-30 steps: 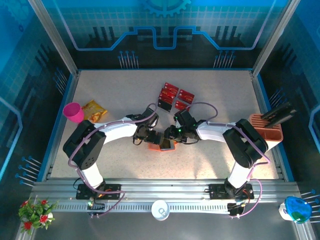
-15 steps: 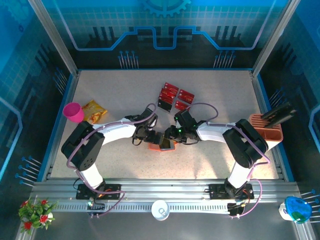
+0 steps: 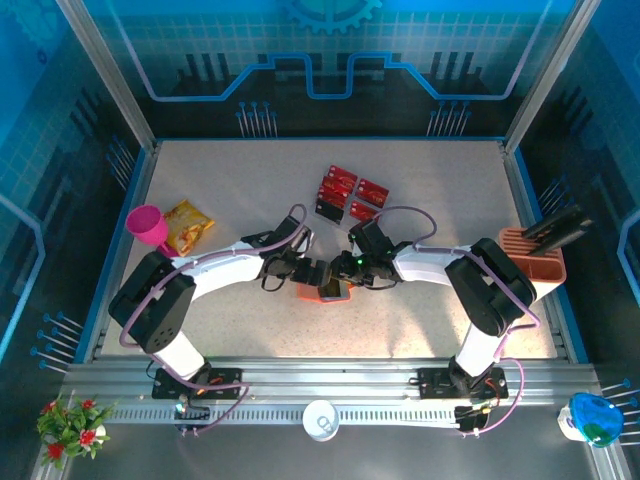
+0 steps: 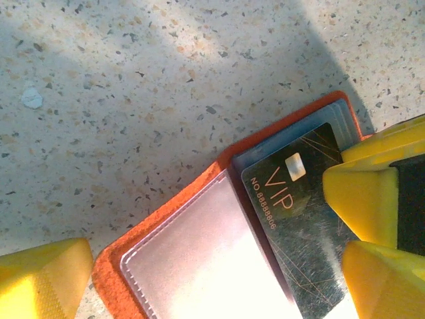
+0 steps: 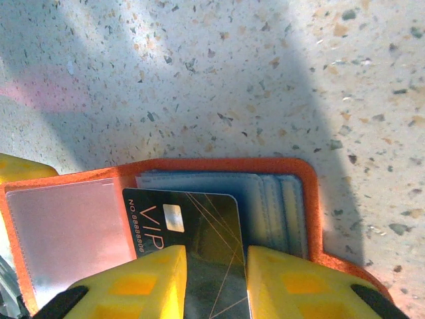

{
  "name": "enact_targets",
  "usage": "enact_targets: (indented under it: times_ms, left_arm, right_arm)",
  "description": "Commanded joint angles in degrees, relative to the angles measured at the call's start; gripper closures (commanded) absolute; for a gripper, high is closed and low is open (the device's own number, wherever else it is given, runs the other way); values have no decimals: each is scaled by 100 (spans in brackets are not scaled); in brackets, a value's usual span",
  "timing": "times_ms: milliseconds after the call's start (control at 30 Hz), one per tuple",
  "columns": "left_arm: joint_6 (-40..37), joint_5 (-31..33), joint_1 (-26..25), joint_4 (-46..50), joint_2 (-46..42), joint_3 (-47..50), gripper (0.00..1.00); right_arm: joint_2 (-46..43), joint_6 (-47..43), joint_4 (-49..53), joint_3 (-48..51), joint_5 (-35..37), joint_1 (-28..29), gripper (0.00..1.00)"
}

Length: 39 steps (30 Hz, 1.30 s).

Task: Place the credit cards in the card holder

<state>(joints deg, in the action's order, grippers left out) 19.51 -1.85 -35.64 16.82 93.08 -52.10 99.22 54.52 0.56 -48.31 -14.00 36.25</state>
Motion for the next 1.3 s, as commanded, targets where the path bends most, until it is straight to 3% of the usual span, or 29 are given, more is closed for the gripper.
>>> enact_targets:
  times_ms: [0,467,633,1267]
  left_arm:
    - [-57,-132,-15,-83,195,129,2]
    - [-68,-119,-20,-221,289,410,2]
    - [-56,-123,-14,-257,315,460,2]
    - [-75,227,111,-16,-194,333,2]
  right_arm:
    - [119,105,188,115,12,-39,69]
    - [181,425,-1205,570,-546,-143,85]
    - [257,723,-1880,803,-693,-205,85]
    - [142,520,-1169,748,-467,-239,82]
